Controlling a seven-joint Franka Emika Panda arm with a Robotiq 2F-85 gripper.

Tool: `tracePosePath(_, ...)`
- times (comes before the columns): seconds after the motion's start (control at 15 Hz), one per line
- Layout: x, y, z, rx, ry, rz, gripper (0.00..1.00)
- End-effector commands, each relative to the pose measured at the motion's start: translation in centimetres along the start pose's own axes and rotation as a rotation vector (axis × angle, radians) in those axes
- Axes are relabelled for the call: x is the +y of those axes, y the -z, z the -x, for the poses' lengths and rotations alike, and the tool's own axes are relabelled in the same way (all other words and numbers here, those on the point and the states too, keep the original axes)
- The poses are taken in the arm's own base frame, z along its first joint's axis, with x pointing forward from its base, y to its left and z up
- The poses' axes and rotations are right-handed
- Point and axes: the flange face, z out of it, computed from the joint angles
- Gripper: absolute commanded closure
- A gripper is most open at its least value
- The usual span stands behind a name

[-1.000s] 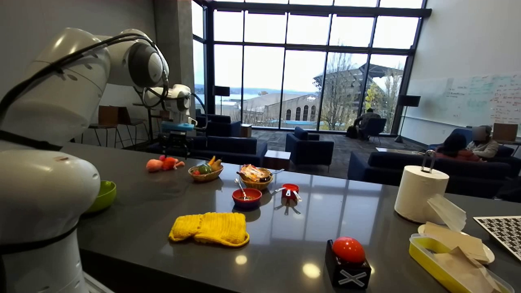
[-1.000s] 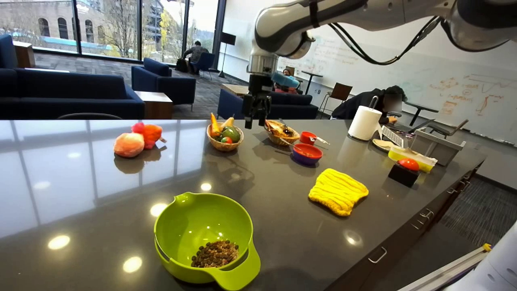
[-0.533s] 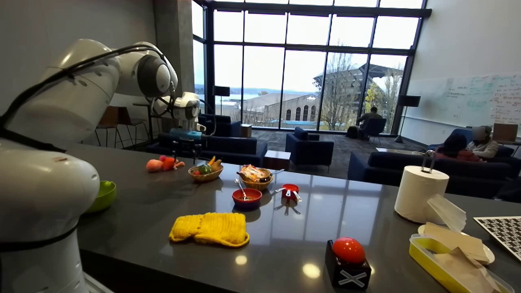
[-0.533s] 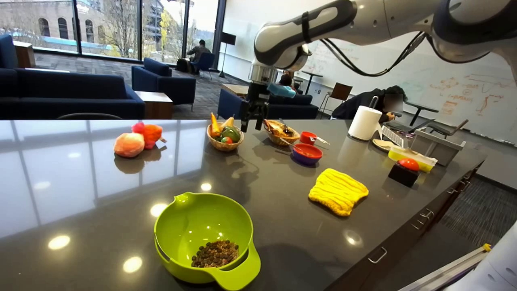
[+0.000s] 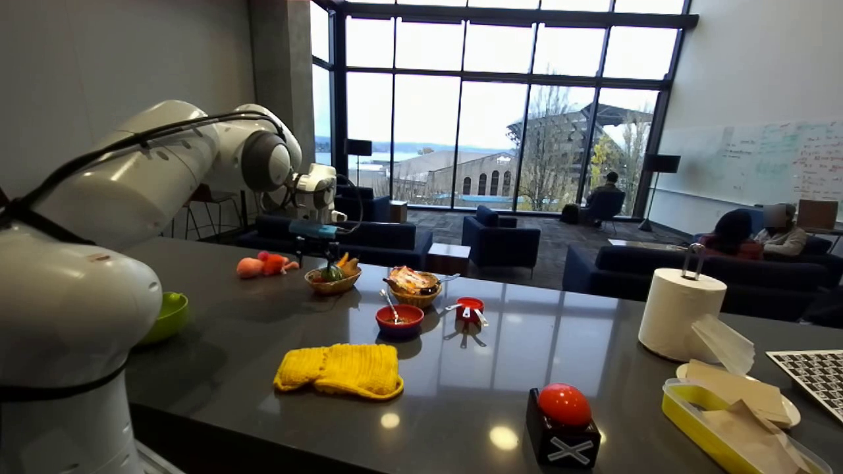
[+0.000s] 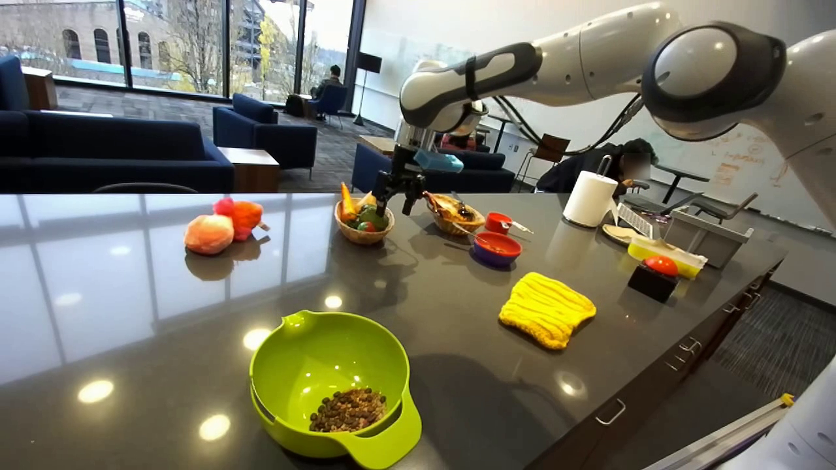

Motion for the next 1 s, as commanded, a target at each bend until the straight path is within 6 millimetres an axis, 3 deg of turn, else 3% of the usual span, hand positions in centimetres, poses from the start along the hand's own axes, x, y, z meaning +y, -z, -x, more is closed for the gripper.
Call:
tracePosePath(0.0, 1.8, -0.7, -2.2, 0.051, -0.093, 0.012, 0.0)
tracePosePath(0.47, 4.7, -3.0, -3.3, 0.075, -0.192, 0.046, 0.0)
tracePosePath(0.93, 6.2, -4.3, -3.6, 0.089, -0.256, 0.062, 0.0)
